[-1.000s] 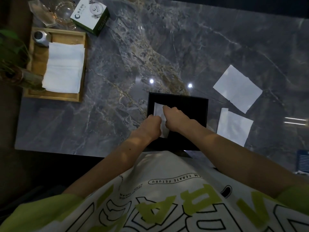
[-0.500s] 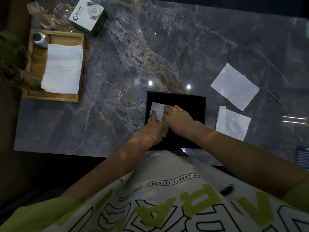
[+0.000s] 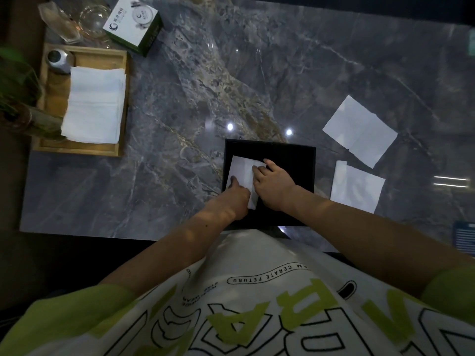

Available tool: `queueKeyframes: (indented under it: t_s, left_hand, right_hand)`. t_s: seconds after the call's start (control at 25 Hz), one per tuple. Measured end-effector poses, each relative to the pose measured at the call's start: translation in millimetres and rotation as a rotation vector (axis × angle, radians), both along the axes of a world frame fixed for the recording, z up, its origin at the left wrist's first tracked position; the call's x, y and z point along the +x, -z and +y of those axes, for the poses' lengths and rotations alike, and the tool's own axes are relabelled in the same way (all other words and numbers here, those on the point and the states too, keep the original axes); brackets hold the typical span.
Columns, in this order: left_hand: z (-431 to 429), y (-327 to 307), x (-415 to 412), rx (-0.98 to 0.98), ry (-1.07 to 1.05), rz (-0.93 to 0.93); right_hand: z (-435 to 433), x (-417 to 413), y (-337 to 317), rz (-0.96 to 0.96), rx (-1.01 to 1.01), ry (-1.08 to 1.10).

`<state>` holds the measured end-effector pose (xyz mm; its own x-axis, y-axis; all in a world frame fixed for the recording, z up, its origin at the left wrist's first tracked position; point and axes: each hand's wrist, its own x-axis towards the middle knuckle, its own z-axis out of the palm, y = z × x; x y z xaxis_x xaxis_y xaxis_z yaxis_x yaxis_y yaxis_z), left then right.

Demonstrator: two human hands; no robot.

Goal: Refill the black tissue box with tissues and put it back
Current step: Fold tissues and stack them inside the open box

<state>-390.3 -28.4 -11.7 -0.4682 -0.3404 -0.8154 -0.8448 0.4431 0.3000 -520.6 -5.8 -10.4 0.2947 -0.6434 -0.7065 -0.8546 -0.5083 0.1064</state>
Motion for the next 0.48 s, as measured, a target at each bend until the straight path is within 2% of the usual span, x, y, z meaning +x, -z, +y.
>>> queueKeyframes:
  t_s: [0.24,0.36,0.48]
  left_hand:
    - [-3.1,-4.3,8.2,-0.013,-0.086,0.09]
    - [-2.4,0.6,16.9,-0.029,-0.139,0.164]
    - [-2.7,1.8,22.6,-0.074,-0.187,0.355]
  right_hand:
    - [0.3,-3.1,0.1,-0.174,-0.051,0.133]
    - [2.3,-7.9,-6.2,-0.37,-0.072,0.316]
    - [14.9,-13.2,-16.0,-0.558,-0.13,0.55]
